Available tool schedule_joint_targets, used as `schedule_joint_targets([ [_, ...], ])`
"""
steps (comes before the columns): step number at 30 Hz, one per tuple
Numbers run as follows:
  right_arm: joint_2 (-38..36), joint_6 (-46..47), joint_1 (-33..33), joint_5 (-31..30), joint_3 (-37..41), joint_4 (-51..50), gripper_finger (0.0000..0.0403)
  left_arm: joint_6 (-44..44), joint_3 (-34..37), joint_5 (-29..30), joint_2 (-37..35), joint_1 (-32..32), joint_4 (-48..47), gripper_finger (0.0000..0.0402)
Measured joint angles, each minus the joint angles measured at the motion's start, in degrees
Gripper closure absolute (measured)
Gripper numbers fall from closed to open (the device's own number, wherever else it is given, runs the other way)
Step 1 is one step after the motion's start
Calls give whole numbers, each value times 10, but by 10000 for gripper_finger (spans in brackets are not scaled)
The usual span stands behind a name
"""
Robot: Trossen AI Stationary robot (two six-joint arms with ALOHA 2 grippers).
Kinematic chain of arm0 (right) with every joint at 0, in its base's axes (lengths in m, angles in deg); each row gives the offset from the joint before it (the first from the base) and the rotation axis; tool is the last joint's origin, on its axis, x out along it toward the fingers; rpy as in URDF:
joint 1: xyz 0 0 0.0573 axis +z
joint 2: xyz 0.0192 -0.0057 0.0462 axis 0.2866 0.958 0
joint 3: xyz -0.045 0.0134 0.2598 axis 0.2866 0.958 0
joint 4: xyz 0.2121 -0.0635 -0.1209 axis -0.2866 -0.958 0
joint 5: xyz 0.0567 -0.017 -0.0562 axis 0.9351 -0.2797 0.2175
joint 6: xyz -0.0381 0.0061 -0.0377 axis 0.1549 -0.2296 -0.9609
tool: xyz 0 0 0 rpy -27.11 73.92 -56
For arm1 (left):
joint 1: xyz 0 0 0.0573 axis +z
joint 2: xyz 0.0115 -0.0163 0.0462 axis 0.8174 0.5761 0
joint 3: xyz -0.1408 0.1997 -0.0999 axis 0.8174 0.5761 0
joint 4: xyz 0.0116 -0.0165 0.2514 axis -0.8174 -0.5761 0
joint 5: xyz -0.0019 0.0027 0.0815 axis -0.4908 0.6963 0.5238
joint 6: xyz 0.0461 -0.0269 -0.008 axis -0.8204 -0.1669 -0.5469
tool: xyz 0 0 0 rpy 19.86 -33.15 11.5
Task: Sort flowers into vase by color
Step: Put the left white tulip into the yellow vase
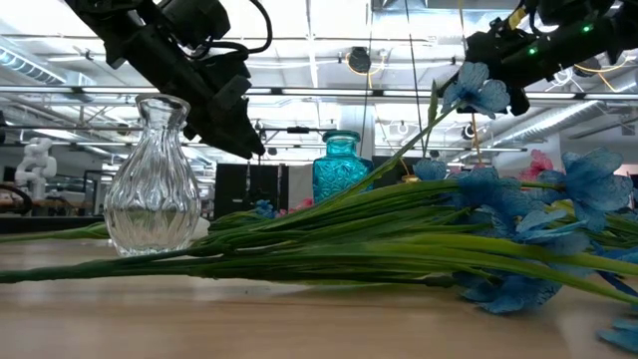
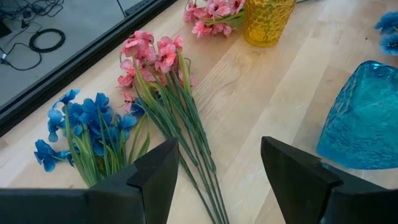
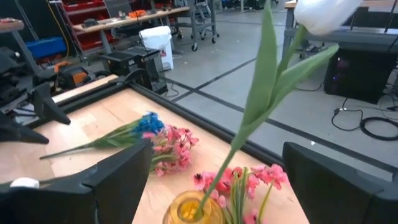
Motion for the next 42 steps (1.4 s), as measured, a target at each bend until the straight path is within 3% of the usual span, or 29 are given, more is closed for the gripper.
schedule_joint_targets([
  [24, -20, 133, 8, 2, 0, -141, 51, -16, -1, -15, 0, 0, 3, 167],
  [31, -20, 136, 39, 31, 0, -147, 51, -14, -2, -15, 0, 0, 3, 167],
  [42, -20, 84, 62, 29, 0, -136, 51, -11, -2, -15, 0, 0, 28, 167],
])
